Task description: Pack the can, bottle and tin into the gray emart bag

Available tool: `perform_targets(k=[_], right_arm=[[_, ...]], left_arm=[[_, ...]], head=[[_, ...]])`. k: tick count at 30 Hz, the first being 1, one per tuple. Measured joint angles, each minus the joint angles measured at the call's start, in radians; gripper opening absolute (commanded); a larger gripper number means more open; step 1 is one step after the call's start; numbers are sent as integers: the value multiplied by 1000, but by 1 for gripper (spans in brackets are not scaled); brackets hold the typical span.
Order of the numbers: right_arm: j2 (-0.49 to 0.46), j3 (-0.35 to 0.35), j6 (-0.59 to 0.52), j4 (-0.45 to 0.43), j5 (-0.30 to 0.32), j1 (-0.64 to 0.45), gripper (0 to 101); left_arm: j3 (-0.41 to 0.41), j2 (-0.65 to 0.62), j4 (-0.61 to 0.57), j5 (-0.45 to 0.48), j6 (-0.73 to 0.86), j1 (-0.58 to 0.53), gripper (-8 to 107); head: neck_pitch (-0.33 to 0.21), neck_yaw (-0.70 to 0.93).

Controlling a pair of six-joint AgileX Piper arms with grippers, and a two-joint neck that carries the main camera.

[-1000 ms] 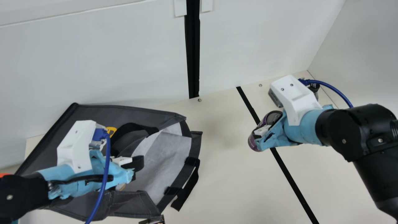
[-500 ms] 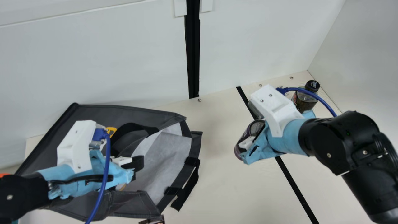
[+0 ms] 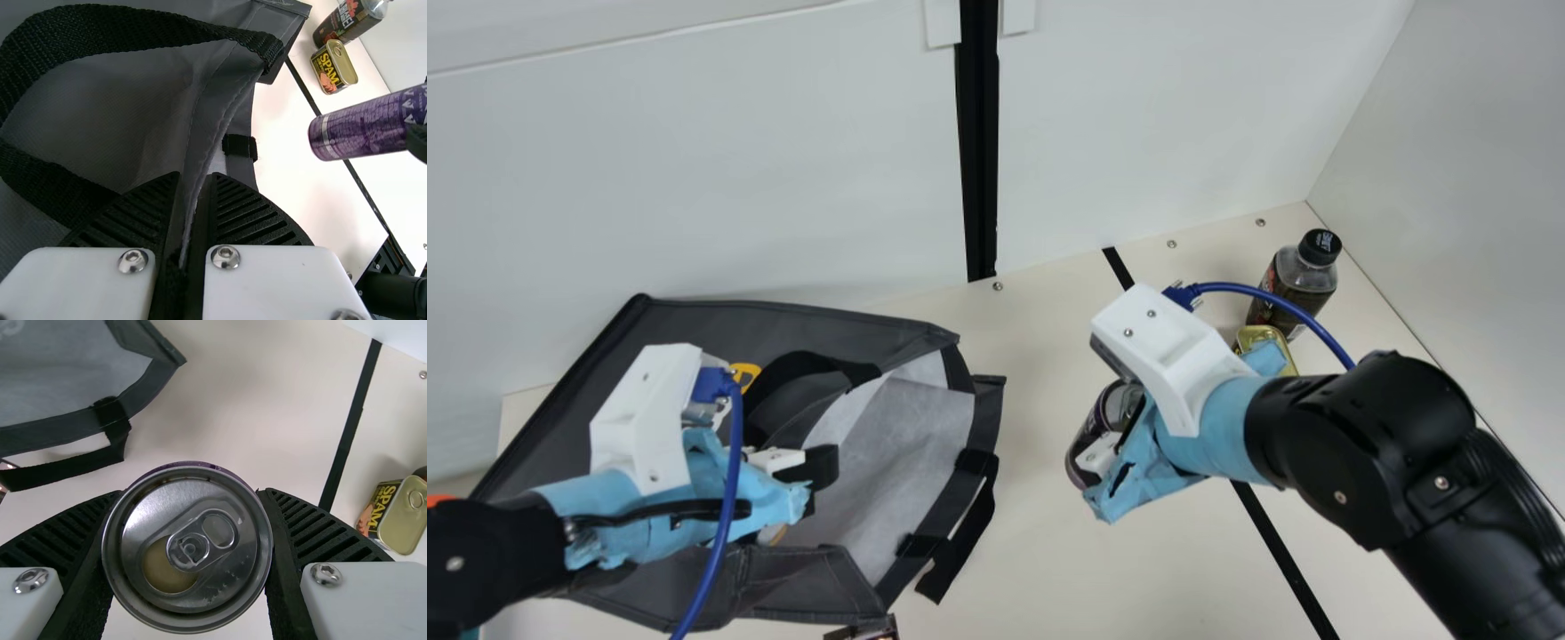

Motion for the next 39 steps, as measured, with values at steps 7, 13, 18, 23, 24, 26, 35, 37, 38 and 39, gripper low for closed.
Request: perform_targets(k=[7, 13, 18, 23, 24, 26, 35, 37, 38, 39], right_arm=[[-13, 3, 11, 1, 6, 51, 0], [-24, 7, 10, 34, -5, 82, 0], [-33, 18, -17, 82, -40, 86, 0], [-46, 36, -60, 159, -90, 81, 0], [-48, 40, -72, 174, -98, 80, 0], [-55, 50, -95, 209, -126, 75, 0], [-76, 106, -203, 358, -226, 54, 0], [-77, 119, -225, 389, -248, 51, 0], [-79, 126, -237, 405, -261, 49, 0], [-81, 132, -248, 425, -274, 49, 0]], left_arm=[[0, 0, 0, 0, 0, 0, 10], [0, 0, 0, 0, 0, 0, 10], [0, 0, 0, 0, 0, 0, 10], [0, 0, 0, 0, 0, 0, 10], [0, 0, 0, 0, 0, 0, 10], [0, 0, 0, 0, 0, 0, 10], [0, 0, 0, 0, 0, 0, 10], [0, 0, 0, 0, 0, 0, 10], [0, 0, 0, 0, 0, 0, 10], [0, 0, 0, 0, 0, 0, 10]], head=[[0, 2], [0, 0], [0, 2], [0, 0], [0, 0], [2, 2], [0, 0], [0, 0], [0, 0], [0, 2]])
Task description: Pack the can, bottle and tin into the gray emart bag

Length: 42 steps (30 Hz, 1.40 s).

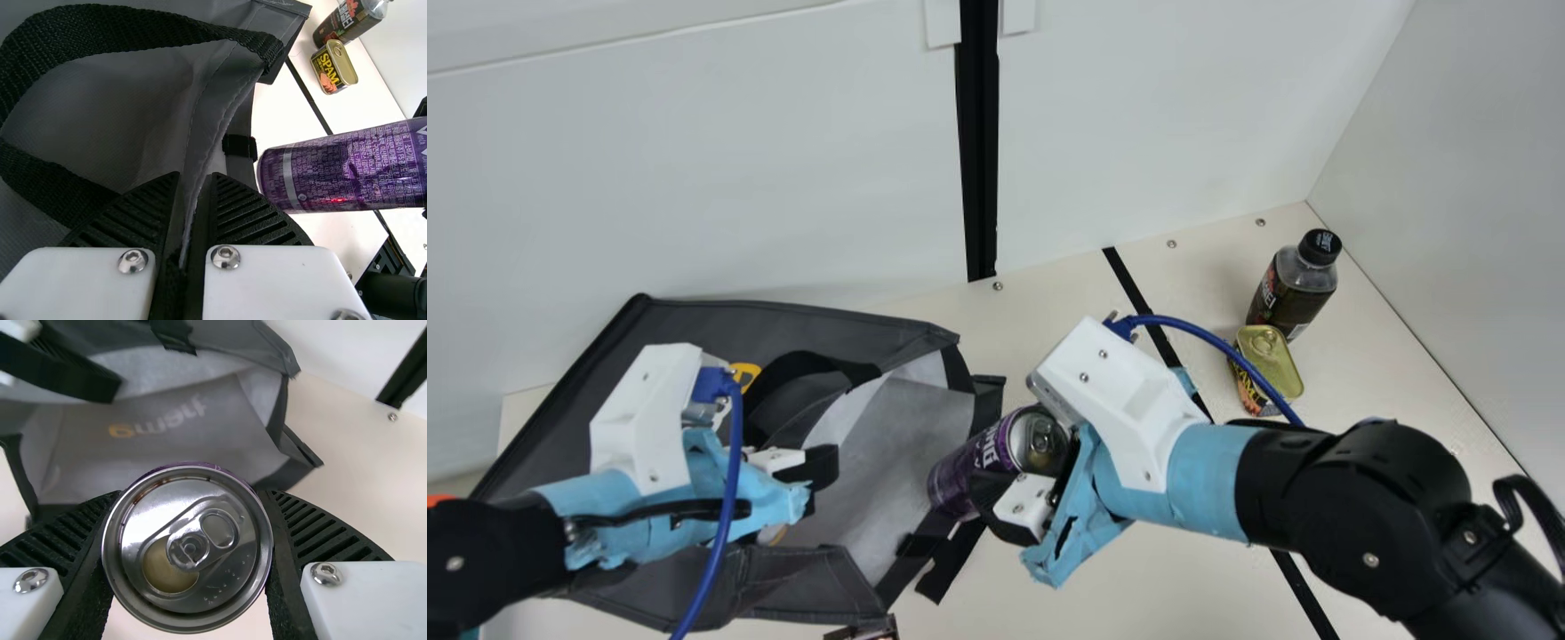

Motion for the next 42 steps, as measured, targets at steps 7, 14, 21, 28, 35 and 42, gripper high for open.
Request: perform_targets(k=[7, 14, 21, 28, 35, 42], right_arm=[[-1, 52, -95, 109, -93, 4, 0], [11, 101, -185, 220, -178, 14, 0], [41, 139, -288, 338, -254, 23, 0], [89, 161, -413, 470, -312, 22, 0], [143, 163, -552, 624, -317, 4, 0], [206, 157, -713, 784, -310, -28, 0]], left_arm=[[0, 0, 0, 0, 0, 0, 10], [0, 0, 0, 0, 0, 0, 10], [0, 0, 0, 0, 0, 0, 10], [0, 0, 0, 0, 0, 0, 10], [0, 0, 0, 0, 0, 0, 10], [0, 0, 0, 0, 0, 0, 10]], head=[[0, 0], [0, -2], [0, -2], [0, -2], [0, -2], [0, 0]])
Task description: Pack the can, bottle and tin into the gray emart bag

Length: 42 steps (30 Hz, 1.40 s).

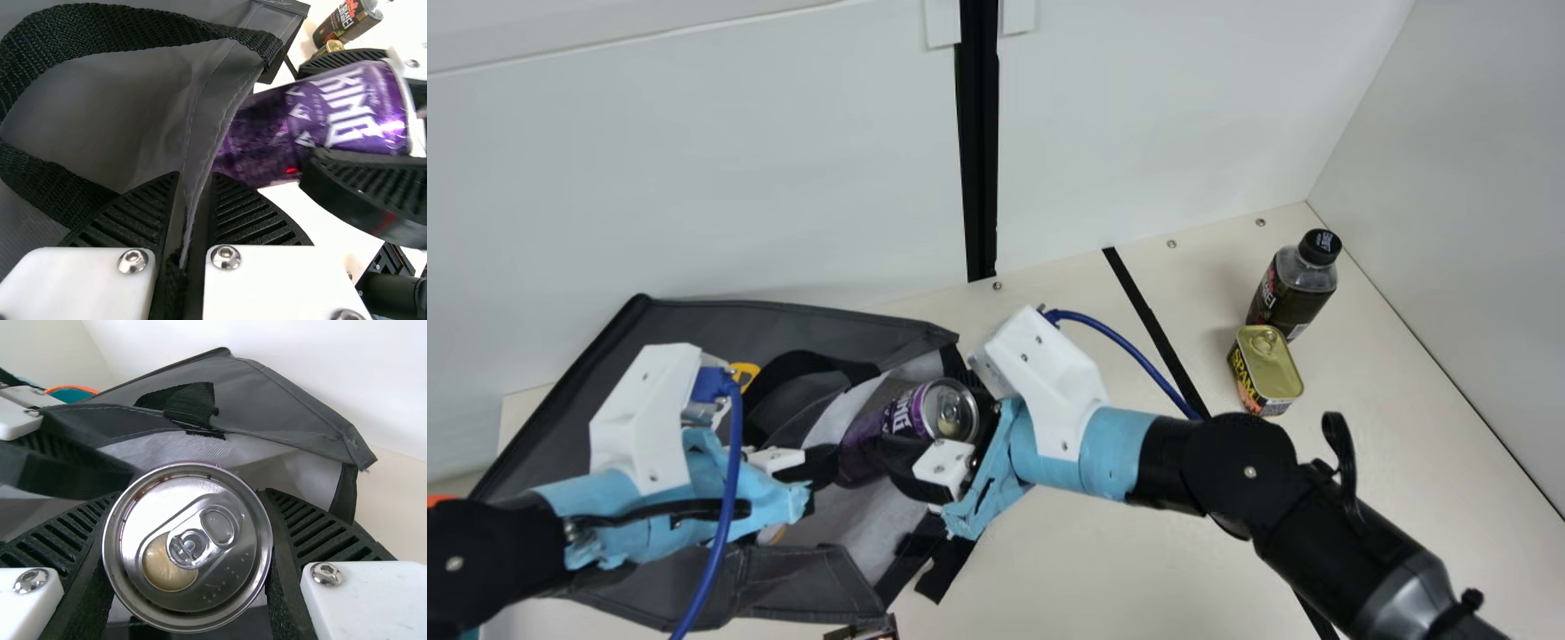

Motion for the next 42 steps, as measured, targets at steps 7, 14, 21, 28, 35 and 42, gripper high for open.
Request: perform_targets(k=[7, 14, 21, 28, 35, 42], right_arm=[[66, -3, -162, 130, 33, -37, 0], [125, 3, -284, 226, 53, -51, 0], [173, 6, -365, 295, 63, -48, 0], [220, -2, -417, 337, 67, -37, 0], [264, -15, -456, 370, 68, -26, 0], [304, -29, -491, 402, 70, -8, 0]], left_arm=[[0, 0, 0, 0, 0, 0, 10], [0, 0, 0, 0, 0, 0, 10], [0, 0, 0, 0, 0, 0, 10], [0, 0, 0, 0, 0, 0, 10], [0, 0, 0, 0, 0, 0, 10], [0, 0, 2, 0, 0, 0, 10]], head=[[0, -2], [0, -2], [0, -2], [0, -2], [0, -2], [0, -2]])
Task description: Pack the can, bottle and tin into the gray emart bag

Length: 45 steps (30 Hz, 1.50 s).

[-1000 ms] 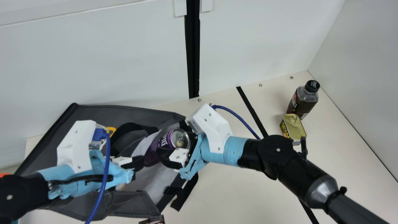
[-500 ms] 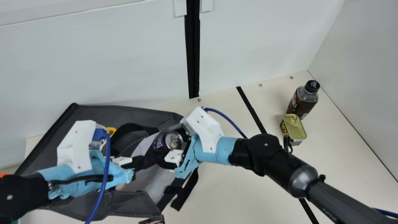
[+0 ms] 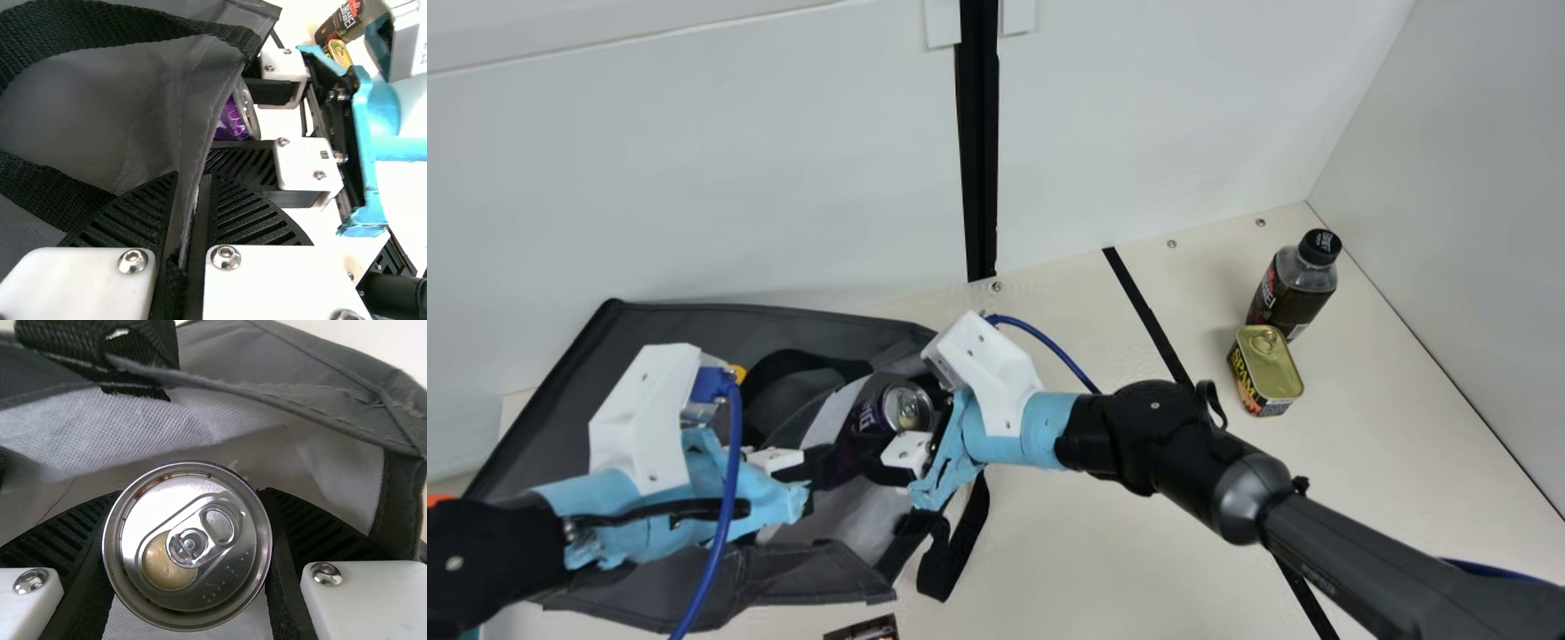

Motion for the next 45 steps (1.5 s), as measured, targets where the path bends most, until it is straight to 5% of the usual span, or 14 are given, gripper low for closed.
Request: perform_targets(k=[6, 32, 45], right_arm=[[30, -15, -28, 21, -11, 19, 2], [12, -10, -52, 13, -26, 32, 89], [-36, 21, -37, -8, -32, 30, 91]], left_arm=[[0, 0, 0, 0, 0, 0, 10], [0, 0, 0, 0, 0, 0, 10], [0, 0, 0, 0, 0, 0, 10]], head=[[0, 0], [0, 0], [0, 0]])
